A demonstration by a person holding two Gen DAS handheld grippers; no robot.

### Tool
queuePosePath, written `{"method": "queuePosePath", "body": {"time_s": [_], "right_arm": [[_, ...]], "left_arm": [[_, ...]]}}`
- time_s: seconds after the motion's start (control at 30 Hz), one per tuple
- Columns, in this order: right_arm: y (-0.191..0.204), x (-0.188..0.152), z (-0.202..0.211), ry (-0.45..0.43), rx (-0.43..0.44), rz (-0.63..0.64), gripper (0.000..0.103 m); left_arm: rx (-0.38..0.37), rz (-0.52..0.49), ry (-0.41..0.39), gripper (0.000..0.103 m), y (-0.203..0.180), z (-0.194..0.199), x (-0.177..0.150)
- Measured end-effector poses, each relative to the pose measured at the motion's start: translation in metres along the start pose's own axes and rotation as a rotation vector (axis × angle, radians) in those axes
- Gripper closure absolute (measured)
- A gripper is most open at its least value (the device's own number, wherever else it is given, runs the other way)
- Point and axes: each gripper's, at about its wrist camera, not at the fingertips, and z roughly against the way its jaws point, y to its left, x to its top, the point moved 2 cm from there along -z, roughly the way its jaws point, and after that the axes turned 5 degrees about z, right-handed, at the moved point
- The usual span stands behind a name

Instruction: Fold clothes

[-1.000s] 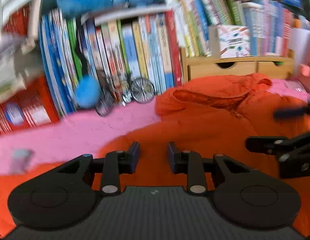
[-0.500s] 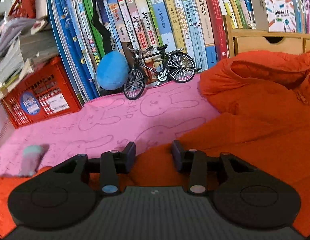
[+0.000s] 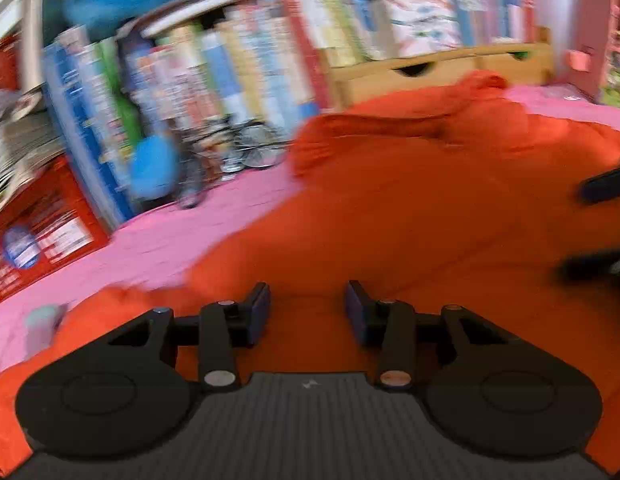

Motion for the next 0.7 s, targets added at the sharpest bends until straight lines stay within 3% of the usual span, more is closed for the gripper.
{"method": "queuePosePath", "body": {"time_s": [0.1, 0.13, 0.17, 0.2, 0.23, 0.33, 0.5, 0.6, 0.7], "right_arm": [[-0.048, -0.020, 0.007, 0.074, -0.323, 0.031, 0.021], [-0.065, -0.027, 0.010, 0.106, -0.455, 0.043, 0.024], [-0.081, -0.033, 0.015, 0.145, -0.589, 0.042, 0.035], [-0.091, -0.039, 0.025, 0.162, -0.665, 0.010, 0.036], [-0.097, -0.042, 0.040, 0.136, -0.642, -0.057, 0.036], [-0.081, -0.044, 0.089, -0.014, -0.375, -0.215, 0.036], [0.003, -0.050, 0.148, -0.188, -0.040, -0.128, 0.025], [0.051, -0.067, 0.163, -0.199, 0.097, -0.100, 0.021], [0.069, -0.096, 0.165, -0.144, 0.079, -0.072, 0.021]], "left_arm": [[0.162, -0.010, 0.003, 0.062, 0.032, -0.003, -0.009], [0.199, 0.003, 0.012, 0.062, 0.043, -0.003, -0.012], [0.203, 0.037, 0.021, 0.062, 0.051, 0.000, -0.013], [0.188, 0.088, 0.027, 0.064, 0.056, 0.010, -0.014], [0.165, 0.129, 0.027, 0.064, 0.059, 0.020, -0.013], [0.008, 0.164, -0.005, 0.064, 0.041, 0.063, -0.016], [-0.225, 0.122, -0.049, 0.054, -0.014, 0.130, -0.038], [-0.200, 0.037, -0.033, 0.052, -0.037, 0.134, -0.056], [-0.146, 0.047, -0.029, 0.045, -0.030, 0.130, -0.066]]}}
